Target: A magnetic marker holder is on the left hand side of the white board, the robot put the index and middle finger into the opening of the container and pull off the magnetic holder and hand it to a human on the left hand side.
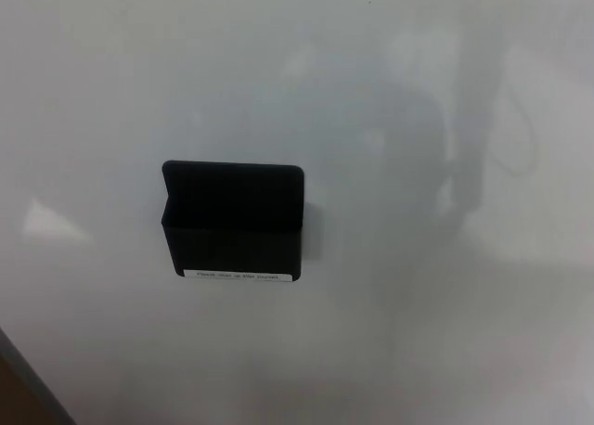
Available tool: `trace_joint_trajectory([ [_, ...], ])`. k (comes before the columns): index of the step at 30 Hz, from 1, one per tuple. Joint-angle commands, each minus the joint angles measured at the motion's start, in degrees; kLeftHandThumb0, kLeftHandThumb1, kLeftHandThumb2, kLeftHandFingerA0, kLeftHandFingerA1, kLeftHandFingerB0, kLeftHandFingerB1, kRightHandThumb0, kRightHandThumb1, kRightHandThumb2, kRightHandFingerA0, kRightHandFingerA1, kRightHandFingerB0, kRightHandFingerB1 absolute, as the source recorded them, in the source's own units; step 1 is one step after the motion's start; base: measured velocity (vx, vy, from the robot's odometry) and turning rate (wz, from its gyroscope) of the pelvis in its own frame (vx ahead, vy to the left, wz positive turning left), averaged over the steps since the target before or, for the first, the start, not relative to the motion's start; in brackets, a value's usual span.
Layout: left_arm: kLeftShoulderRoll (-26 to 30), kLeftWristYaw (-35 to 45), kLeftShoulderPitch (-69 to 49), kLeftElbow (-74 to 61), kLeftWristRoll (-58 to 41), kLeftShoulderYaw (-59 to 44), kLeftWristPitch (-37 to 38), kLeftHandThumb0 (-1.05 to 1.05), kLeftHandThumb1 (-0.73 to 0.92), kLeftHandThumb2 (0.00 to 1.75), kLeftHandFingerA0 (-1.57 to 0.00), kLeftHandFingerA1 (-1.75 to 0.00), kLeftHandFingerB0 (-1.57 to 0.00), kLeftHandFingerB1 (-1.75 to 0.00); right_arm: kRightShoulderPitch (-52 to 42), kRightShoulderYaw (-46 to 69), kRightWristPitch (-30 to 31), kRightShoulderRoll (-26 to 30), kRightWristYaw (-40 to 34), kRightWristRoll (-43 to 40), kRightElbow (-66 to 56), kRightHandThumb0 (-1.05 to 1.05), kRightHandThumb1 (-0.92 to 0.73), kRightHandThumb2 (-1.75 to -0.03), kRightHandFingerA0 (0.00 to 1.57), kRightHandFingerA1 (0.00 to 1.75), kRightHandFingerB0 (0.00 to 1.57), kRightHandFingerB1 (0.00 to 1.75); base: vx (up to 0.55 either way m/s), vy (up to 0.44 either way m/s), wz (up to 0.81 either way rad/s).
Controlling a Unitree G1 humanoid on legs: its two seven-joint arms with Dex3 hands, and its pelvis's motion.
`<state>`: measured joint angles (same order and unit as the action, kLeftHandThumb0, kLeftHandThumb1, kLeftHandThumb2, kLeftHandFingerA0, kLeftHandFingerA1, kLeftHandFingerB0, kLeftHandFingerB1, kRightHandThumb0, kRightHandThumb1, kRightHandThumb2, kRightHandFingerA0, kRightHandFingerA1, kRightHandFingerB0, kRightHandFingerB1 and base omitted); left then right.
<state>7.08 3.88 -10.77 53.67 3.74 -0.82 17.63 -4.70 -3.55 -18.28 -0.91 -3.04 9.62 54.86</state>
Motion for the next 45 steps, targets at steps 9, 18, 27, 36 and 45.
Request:
trace_joint_trajectory([
  [9,12.09,11.22,-9.26,-46.48,-7.91,-3.67,15.01,-0.65,0.45,0.76,-0.22,-0.43,-0.16,-0.38,3.47,-0.62,-23.17,-1.47,-12.02,3.36,6.08,-0.55,-0.55,-0.83,0.66,0.6,0.37,0.48,0.0,0.0,0.0],
  [18,21.67,15.86,-10.46,-64.2,-10.16,-8.68,8.95,-0.66,0.43,0.76,-0.32,-0.45,-0.19,-0.39,2.71,-0.59,-24.73,-1.3,-11.82,3.0,5.49,-0.51,-0.66,-0.6,0.71,0.48,0.42,0.37,0.0,0.0,0.0],
  [27,29.34,17.85,-8.32,-77.95,-11.23,-13.33,3.51,-0.65,0.5,0.56,-0.35,-0.35,-0.31,-0.31,-0.76,1.09,-24.25,-1.31,-9.93,0.2,3.31,-0.53,-0.68,-0.6,0.67,0.46,0.42,0.36,0.0,0.0,0.0],
  [36,36.15,21.01,-1.19,-84.76,-14.23,-12.58,-2.62,-0.64,0.49,0.56,-0.35,-0.35,-0.29,-0.3,-2.28,2.41,-26.66,1.96,-10.6,1.15,4.1,-0.58,-0.57,-0.86,0.59,0.59,0.35,0.48,0.0,0.0,0.0],
  [45,38.21,23.77,9.25,-83.08,-12.91,-6.61,-10.42,-0.65,0.39,0.73,-0.31,-0.46,-0.23,-0.39,-3.99,5.56,-28.44,2.59,-8.09,-2.22,7.0,-0.51,-0.67,-0.6,0.67,0.47,0.43,0.36,0.0,0.0,0.0],
])
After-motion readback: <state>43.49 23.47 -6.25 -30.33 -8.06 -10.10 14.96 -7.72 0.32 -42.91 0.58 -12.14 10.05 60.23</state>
